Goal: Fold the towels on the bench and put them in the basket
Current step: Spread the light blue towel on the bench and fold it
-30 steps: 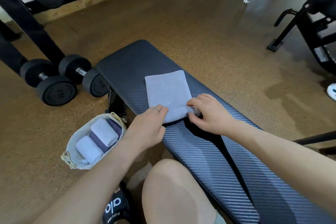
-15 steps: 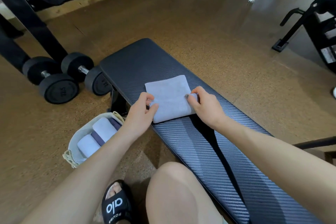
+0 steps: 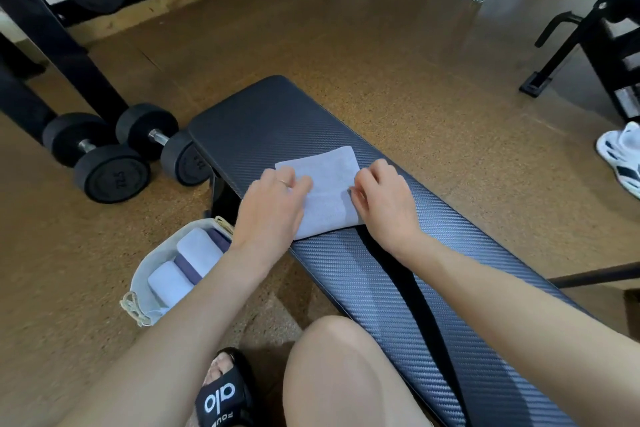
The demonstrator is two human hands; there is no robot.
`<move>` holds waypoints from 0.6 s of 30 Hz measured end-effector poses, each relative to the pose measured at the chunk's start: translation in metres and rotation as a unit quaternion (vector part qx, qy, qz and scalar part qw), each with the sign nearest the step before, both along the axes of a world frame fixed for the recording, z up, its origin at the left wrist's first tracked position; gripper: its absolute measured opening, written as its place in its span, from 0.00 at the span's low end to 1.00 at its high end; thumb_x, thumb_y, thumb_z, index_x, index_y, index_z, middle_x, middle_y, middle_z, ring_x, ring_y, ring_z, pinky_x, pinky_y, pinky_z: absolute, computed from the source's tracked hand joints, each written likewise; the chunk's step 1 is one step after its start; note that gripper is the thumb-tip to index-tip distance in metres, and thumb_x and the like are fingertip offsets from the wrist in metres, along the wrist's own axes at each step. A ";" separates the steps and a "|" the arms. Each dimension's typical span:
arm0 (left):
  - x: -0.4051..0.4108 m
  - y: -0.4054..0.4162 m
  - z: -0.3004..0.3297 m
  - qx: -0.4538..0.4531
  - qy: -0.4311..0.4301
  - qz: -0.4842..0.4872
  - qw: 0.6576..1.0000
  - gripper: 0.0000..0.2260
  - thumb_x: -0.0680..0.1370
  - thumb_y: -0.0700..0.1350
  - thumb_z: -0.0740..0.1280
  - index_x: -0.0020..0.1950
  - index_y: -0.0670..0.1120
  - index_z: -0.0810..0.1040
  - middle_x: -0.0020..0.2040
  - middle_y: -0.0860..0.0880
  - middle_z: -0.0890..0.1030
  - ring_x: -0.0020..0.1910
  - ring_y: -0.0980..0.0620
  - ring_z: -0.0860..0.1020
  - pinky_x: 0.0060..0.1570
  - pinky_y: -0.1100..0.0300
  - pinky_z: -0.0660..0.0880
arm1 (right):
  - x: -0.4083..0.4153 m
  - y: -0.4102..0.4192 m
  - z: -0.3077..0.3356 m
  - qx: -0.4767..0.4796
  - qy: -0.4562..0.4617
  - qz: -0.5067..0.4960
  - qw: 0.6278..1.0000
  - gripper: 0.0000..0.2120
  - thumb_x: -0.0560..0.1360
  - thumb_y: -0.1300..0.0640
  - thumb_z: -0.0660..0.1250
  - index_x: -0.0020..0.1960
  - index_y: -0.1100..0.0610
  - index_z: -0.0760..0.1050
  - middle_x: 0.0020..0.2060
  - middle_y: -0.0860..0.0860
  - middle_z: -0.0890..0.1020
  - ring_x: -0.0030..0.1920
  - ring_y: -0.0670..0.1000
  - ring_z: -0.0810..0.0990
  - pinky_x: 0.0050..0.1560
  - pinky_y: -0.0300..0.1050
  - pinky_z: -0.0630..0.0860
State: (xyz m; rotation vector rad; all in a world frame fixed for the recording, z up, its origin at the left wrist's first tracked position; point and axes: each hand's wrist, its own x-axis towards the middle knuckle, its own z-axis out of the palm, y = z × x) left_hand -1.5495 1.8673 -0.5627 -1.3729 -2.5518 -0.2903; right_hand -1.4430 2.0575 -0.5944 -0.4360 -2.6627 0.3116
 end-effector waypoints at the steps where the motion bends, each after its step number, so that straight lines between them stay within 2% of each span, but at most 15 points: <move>1: 0.001 0.001 -0.003 -0.018 0.041 -0.068 0.997 0.08 0.72 0.37 0.67 0.50 0.44 0.73 0.47 0.44 0.74 0.41 0.41 0.72 0.36 0.47 0.72 | -0.002 0.002 0.000 0.029 0.000 0.008 1.000 0.09 0.78 0.57 0.67 0.42 0.59 0.71 0.42 0.54 0.71 0.39 0.58 0.69 0.38 0.54 0.69; 3: 0.007 0.001 -0.007 -0.049 0.051 -0.145 0.987 0.06 0.73 0.37 0.62 0.49 0.44 0.73 0.47 0.44 0.75 0.43 0.42 0.74 0.38 0.48 0.72 | -0.002 0.007 0.000 0.063 -0.006 0.030 0.998 0.09 0.80 0.55 0.65 0.43 0.58 0.73 0.42 0.53 0.73 0.41 0.57 0.71 0.42 0.55 0.70; 5: 0.011 -0.003 -0.009 -0.054 0.025 -0.140 0.988 0.06 0.75 0.43 0.66 0.50 0.44 0.73 0.49 0.45 0.75 0.46 0.43 0.74 0.42 0.50 0.73 | 0.004 0.012 0.003 0.083 -0.019 0.082 0.993 0.09 0.81 0.54 0.61 0.45 0.57 0.74 0.44 0.52 0.75 0.44 0.56 0.72 0.47 0.55 0.71; 7: 0.016 -0.007 -0.008 -0.056 0.010 -0.119 0.991 0.13 0.75 0.53 0.66 0.52 0.44 0.73 0.51 0.47 0.75 0.49 0.45 0.74 0.47 0.51 0.74 | 0.013 0.014 0.009 0.093 -0.042 0.145 0.984 0.12 0.79 0.50 0.60 0.49 0.58 0.75 0.49 0.52 0.76 0.50 0.56 0.74 0.56 0.53 0.71; 8: 0.018 -0.008 -0.008 -0.064 0.009 -0.113 0.991 0.16 0.74 0.54 0.66 0.54 0.44 0.73 0.52 0.47 0.75 0.50 0.45 0.73 0.49 0.51 0.74 | 0.017 0.016 0.013 0.100 -0.058 0.173 0.978 0.14 0.77 0.48 0.61 0.52 0.59 0.75 0.52 0.53 0.76 0.53 0.56 0.74 0.60 0.52 0.70; 11: 0.025 -0.002 -0.008 -0.086 0.030 -0.093 0.991 0.14 0.71 0.47 0.67 0.54 0.43 0.70 0.52 0.45 0.74 0.50 0.43 0.74 0.48 0.51 0.73 | 0.022 0.025 0.017 0.116 -0.112 0.216 0.963 0.22 0.73 0.45 0.65 0.59 0.60 0.74 0.57 0.54 0.75 0.58 0.56 0.73 0.65 0.52 0.68; 13: 0.028 0.003 -0.010 -0.095 0.034 -0.071 0.992 0.15 0.69 0.42 0.68 0.53 0.44 0.69 0.51 0.44 0.73 0.48 0.43 0.74 0.46 0.51 0.72 | 0.022 0.029 0.017 0.112 -0.121 0.217 0.962 0.22 0.73 0.48 0.64 0.62 0.60 0.74 0.59 0.54 0.75 0.58 0.57 0.74 0.64 0.53 0.69; 16: 0.031 0.003 -0.007 -0.102 0.039 -0.055 0.993 0.17 0.67 0.39 0.69 0.53 0.44 0.69 0.50 0.44 0.74 0.47 0.43 0.75 0.43 0.53 0.72 | 0.021 0.030 0.020 0.111 -0.117 0.225 0.961 0.18 0.74 0.50 0.63 0.61 0.58 0.74 0.54 0.53 0.77 0.54 0.57 0.75 0.60 0.53 0.70; 18: 0.030 -0.001 0.000 -0.092 0.025 -0.050 0.994 0.16 0.67 0.40 0.69 0.52 0.45 0.70 0.48 0.46 0.75 0.45 0.44 0.76 0.36 0.54 0.70 | 0.022 0.029 0.024 0.093 -0.111 0.231 0.962 0.16 0.75 0.49 0.62 0.59 0.57 0.74 0.48 0.51 0.77 0.48 0.56 0.75 0.57 0.52 0.71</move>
